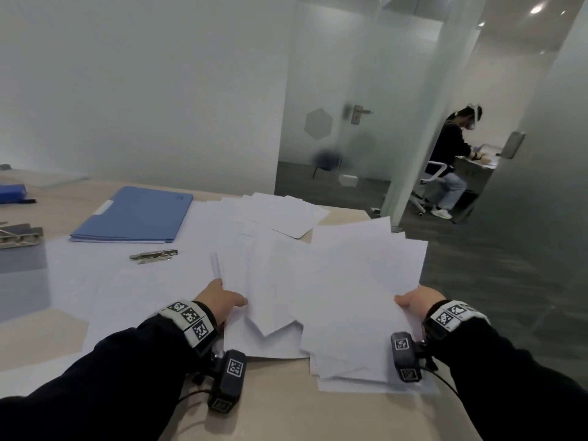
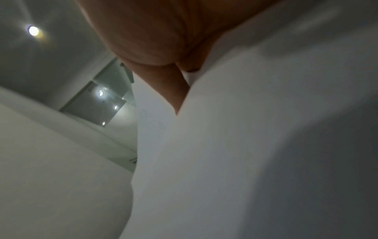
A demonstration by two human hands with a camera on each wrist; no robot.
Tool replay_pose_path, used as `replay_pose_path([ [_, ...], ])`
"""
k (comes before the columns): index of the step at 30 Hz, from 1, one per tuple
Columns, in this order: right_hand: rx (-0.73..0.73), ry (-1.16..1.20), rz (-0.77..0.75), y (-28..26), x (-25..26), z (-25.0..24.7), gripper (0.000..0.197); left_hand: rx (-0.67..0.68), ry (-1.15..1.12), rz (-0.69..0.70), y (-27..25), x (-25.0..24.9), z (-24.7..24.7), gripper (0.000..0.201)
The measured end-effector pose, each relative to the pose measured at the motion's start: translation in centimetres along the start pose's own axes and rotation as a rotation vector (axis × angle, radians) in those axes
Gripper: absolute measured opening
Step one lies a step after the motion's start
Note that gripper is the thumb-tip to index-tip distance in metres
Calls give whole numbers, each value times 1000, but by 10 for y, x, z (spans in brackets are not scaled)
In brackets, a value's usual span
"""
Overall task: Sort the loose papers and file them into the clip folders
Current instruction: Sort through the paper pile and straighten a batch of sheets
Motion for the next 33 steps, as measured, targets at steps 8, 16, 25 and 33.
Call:
replay_pose_path([
  [8, 86, -187, -83, -20, 8, 31, 41, -81, 79, 8, -85, -54, 22, 83],
  [16, -50, -195, -94, -36, 16, 4, 42, -118, 242, -8, -90, -50, 11, 60],
  [25, -305, -112, -127, -58, 11, -59, 49, -92, 319, 29, -106, -59, 9, 93],
  [33, -73, 746, -398, -67, 48, -16, 10, -99, 277, 242, -128, -129, 16, 67],
])
Point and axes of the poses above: each hand's wrist, its own y-axis towards the middle knuckle, its own z-axis out of the palm, x = y × z, the point moved 10 cm from there along y, towards the middle knuckle, and after that the axes turned 6 degrees about x, right-handed, at the moved point
